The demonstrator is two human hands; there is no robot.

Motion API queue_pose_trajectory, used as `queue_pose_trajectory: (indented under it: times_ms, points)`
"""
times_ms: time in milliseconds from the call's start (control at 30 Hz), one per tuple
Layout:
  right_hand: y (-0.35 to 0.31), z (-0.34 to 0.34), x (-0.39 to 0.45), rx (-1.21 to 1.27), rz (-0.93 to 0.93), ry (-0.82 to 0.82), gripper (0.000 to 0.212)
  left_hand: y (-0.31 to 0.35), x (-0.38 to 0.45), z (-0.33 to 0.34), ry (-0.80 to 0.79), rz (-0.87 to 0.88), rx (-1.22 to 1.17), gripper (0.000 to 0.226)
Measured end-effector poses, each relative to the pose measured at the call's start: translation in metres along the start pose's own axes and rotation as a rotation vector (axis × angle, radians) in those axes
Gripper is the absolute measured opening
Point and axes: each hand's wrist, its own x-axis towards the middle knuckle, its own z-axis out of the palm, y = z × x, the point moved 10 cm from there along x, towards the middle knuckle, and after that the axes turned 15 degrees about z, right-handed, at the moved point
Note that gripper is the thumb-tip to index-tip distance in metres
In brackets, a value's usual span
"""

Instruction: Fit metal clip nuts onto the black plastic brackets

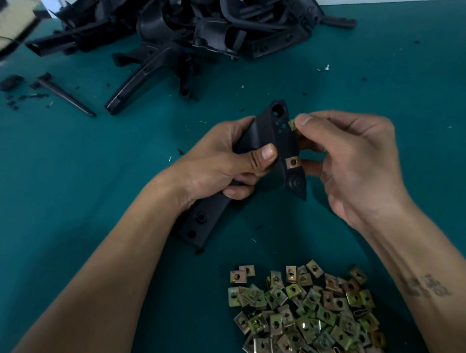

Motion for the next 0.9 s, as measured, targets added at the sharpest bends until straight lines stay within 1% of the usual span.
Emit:
queue_pose_trajectory:
  times_ms: [133, 267, 367, 500, 567, 767, 900]
  points:
    - [0.012, -0.001, 0.000, 0.099, 0.090, 0.031, 0.019, 0.001, 0.000, -0.001, 0.009, 0.005, -0.004, 0.018]
    - [0.016, -0.001, -0.003, 0.147, 0.094, 0.083, 0.014, 0.002, 0.000, -0.001, 0.010, 0.014, 0.004, 0.016]
    - [0.019, 0.001, -0.007, 0.209, 0.082, 0.119, 0.017, 0.002, 0.000, -0.002, 0.020, 0.020, 0.006, 0.017]
    - [0.021, 0.003, -0.014, 0.288, 0.033, 0.154, 0.026, 0.002, 0.001, -0.002, 0.025, 0.029, 0.002, 0.014]
    - [0.023, 0.002, -0.016, 0.309, 0.022, 0.173, 0.023, 0.001, 0.001, -0.001, 0.025, 0.024, 0.001, 0.016]
    - [0.018, 0.000, -0.015, 0.244, 0.026, 0.189, 0.024, 0.001, 0.001, 0.000, 0.019, 0.017, -0.012, 0.018]
    - [0.015, -0.001, -0.012, 0.155, 0.068, 0.157, 0.019, 0.001, 0.001, -0.002, 0.032, 0.016, -0.013, 0.019]
